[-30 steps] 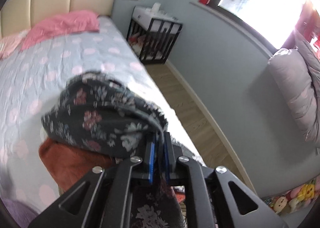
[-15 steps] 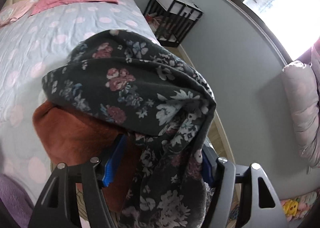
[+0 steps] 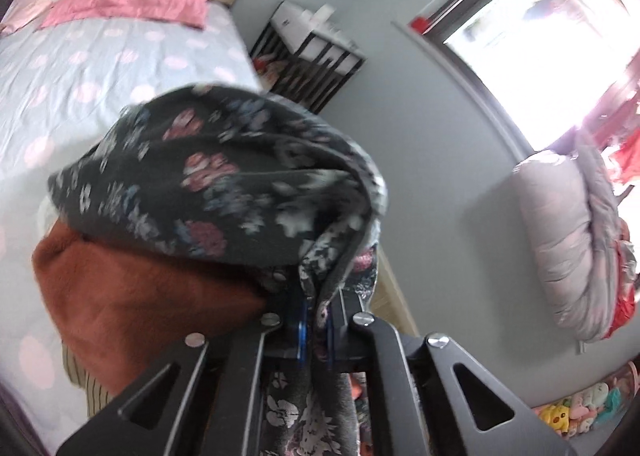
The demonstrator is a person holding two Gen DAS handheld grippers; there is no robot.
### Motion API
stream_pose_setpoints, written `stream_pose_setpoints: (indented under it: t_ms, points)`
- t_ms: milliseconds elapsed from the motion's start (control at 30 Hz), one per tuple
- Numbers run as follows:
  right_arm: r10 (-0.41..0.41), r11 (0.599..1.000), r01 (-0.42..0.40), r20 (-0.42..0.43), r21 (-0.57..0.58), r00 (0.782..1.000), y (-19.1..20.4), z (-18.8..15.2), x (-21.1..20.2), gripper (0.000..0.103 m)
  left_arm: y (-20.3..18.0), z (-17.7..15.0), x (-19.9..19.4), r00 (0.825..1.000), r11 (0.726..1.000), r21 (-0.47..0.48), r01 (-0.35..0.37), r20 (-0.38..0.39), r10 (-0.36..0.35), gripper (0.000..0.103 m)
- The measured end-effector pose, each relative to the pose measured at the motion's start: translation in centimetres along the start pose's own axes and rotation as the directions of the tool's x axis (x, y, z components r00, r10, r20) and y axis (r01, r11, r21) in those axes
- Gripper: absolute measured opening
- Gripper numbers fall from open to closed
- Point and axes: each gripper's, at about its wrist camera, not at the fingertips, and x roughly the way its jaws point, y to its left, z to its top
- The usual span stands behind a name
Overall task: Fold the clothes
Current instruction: 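Lift the floral jacket with the right tool and pull it off the pile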
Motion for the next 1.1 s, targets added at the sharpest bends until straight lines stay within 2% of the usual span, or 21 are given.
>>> stream_pose_setpoints:
  t_ms: [33, 100, 133, 167, 267, 333, 467, 600, 633, 700, 867, 900, 967, 1100]
  points:
    - [-0.020, 1.000, 0.020, 0.016, 0.015, 1.000, -0.6, 0.5, -0.6, 0.005, 0.3, 0.0, -0.2, 1.000, 1.000, -0.006, -0.001, 0.005, 0.001, 0.081]
    - [-0.119, 0.993, 0.119, 0.074, 0.015, 0.990, -0.8, 1.7, -2.2, 0.004, 0.9, 0.1, -0.9, 1.000, 1.000, -0.020, -0.003, 0.016, 0.004, 0.081]
    - [-0.177, 0.984, 0.178, 0.138, 0.010, 0.974, -1.3, 2.6, -4.0, 0.004, 1.3, 0.1, -1.2, 1.000, 1.000, -0.027, -0.004, 0.023, 0.005, 0.081]
    - [-0.194, 0.981, 0.195, 0.171, 0.014, 0.966, -1.7, 3.2, -5.2, 0.004, 1.6, 0.1, -1.6, 0.999, 0.999, -0.035, -0.006, 0.031, 0.008, 0.081]
    - [-0.153, 0.988, 0.155, 0.189, 0.003, 0.970, -2.3, 5.7, -8.3, 0.004, 2.4, 0.0, -2.7, 0.999, 0.999, -0.051, -0.007, 0.053, 0.010, 0.081]
    - [-0.120, 0.992, 0.123, 0.181, -0.006, 0.976, -2.1, 6.3, -9.8, 0.004, 2.6, -0.1, -3.2, 0.998, 0.999, -0.054, -0.003, 0.063, 0.006, 0.081]
    - [-0.152, 0.988, 0.150, 0.237, 0.026, 0.960, -1.8, 6.5, -12.2, 0.004, 3.0, -0.3, -4.4, 0.996, 0.998, -0.059, 0.006, 0.084, -0.001, 0.081]
    - [-0.079, 0.997, 0.082, 0.304, 0.002, 0.949, -0.1, 7.9, -15.9, 0.004, 3.4, -0.3, -5.8, 0.994, 0.998, -0.064, 0.012, 0.111, -0.005, 0.081]
    - [-0.052, 0.998, 0.058, 0.323, -0.010, 0.945, 1.4, 7.8, -17.6, 0.004, 3.5, -0.2, -6.2, 0.993, 0.998, -0.066, 0.013, 0.120, -0.005, 0.081]
    - [0.006, 0.999, 0.007, 0.363, -0.035, 0.932, 3.8, 9.9, -19.2, 0.004, 3.7, -0.1, -7.1, 0.990, 0.998, -0.065, 0.015, 0.141, -0.006, 0.081]
    - [0.152, 0.987, -0.103, 0.513, -0.122, 0.845, 9.4, 12.2, -27.5, 0.004, 4.1, 0.3, -9.3, 0.982, 0.998, -0.061, 0.020, 0.190, -0.008, 0.081]
    - [0.176, 0.983, -0.124, 0.510, -0.135, 0.842, 10.1, 12.1, -28.4, 0.004, 4.1, 0.3, -9.7, 0.980, 0.998, -0.059, 0.021, 0.199, -0.009, 0.081]
    - [0.241, 0.969, -0.185, 0.465, -0.164, 0.852, 11.4, 11.7, -29.1, 0.004, 4.1, 0.3, -10.2, 0.977, 0.998, -0.057, 0.029, 0.211, -0.017, 0.081]
    - [0.320, 0.946, -0.278, 0.348, -0.164, 0.881, 12.5, 10.0, -26.8, 0.004, 3.8, 0.2, -10.7, 0.974, 0.998, -0.046, 0.045, 0.222, -0.034, 0.081]
